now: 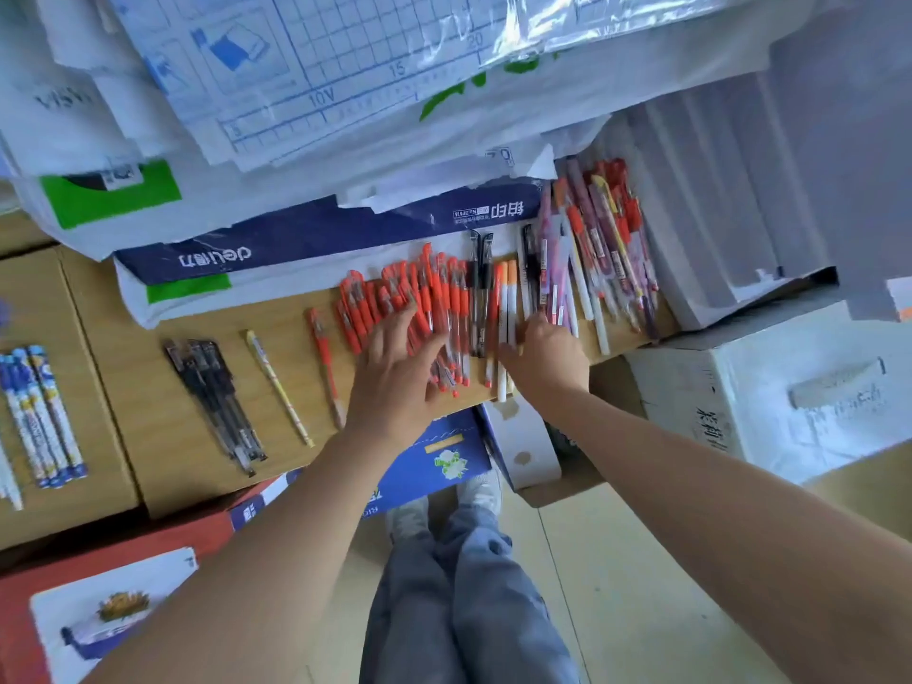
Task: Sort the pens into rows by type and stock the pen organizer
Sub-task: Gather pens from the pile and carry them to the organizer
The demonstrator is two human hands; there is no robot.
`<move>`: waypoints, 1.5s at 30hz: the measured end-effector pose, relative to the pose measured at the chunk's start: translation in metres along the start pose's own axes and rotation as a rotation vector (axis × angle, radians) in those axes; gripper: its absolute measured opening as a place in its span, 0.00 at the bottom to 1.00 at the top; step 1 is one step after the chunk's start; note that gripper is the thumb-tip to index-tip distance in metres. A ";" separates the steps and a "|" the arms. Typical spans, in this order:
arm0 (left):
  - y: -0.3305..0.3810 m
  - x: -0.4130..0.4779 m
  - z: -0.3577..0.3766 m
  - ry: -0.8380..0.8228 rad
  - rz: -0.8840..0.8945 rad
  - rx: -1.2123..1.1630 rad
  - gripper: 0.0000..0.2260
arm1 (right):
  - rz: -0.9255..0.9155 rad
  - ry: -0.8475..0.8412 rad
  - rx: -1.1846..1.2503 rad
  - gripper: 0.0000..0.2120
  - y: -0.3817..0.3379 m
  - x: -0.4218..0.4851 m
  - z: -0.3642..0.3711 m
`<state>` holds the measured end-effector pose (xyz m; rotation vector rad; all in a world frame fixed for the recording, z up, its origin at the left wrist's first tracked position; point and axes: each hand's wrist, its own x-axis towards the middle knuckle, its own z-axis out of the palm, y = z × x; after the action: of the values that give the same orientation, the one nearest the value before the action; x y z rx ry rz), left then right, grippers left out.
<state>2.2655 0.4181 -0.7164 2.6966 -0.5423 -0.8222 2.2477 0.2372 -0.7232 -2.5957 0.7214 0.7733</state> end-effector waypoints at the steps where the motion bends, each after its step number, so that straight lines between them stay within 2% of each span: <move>1: 0.000 0.001 0.001 0.029 0.000 0.002 0.28 | -0.004 0.003 0.005 0.17 0.000 0.001 0.002; 6: 0.001 0.004 0.001 0.110 -0.006 -0.014 0.26 | -0.002 -0.029 -0.003 0.14 -0.004 0.007 0.004; 8: 0.003 0.006 -0.001 0.116 -0.015 -0.013 0.23 | -0.002 -0.048 -0.004 0.16 -0.005 0.009 0.005; 11: 0.003 0.011 -0.005 0.108 -0.026 -0.025 0.21 | -0.022 -0.052 0.057 0.19 -0.004 0.011 0.005; 15: 0.005 0.017 -0.009 0.130 -0.024 -0.067 0.15 | -0.110 -0.082 0.170 0.15 0.006 0.013 -0.001; 18: 0.018 0.023 -0.015 0.145 -0.019 -0.281 0.10 | -0.193 -0.087 0.291 0.16 0.014 0.012 -0.007; 22: 0.050 0.040 -0.022 -0.079 -0.183 -0.766 0.13 | -0.374 -0.152 0.335 0.12 0.017 0.003 -0.019; 25: 0.068 0.053 -0.024 -0.100 -0.293 -0.840 0.12 | -0.484 -0.207 0.317 0.10 0.018 0.001 -0.027; 27: 0.076 0.059 -0.026 -0.066 -0.319 -0.853 0.12 | -0.466 -0.206 0.387 0.10 0.024 0.005 -0.034; 28: 0.077 0.062 -0.026 -0.044 -0.339 -0.886 0.12 | -0.440 -0.152 0.409 0.12 0.028 0.008 -0.037; 31: 0.077 0.067 -0.025 -0.028 -0.384 -0.959 0.11 | -0.256 0.157 0.329 0.11 0.048 0.024 -0.046; 33: 0.077 0.068 -0.024 -0.062 -0.389 -1.010 0.10 | -0.100 0.272 0.266 0.10 0.058 0.036 -0.049; 35: 0.078 0.069 -0.022 -0.079 -0.387 -1.043 0.10 | -0.030 0.238 0.195 0.12 0.062 0.046 -0.046; 40: 0.075 0.072 -0.015 -0.091 -0.396 -1.046 0.11 | -0.029 0.211 0.064 0.10 0.056 0.057 -0.032; 43: 0.075 0.072 -0.016 -0.085 -0.381 -1.045 0.10 | -0.041 0.214 0.219 0.08 0.055 0.057 -0.034; 45: 0.076 0.072 -0.017 -0.078 -0.372 -1.037 0.10 | -0.148 0.202 0.316 0.05 0.057 0.051 -0.039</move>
<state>2.3105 0.3223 -0.7103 1.7972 0.3360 -0.9420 2.2690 0.1546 -0.7313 -2.4225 0.6395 0.3250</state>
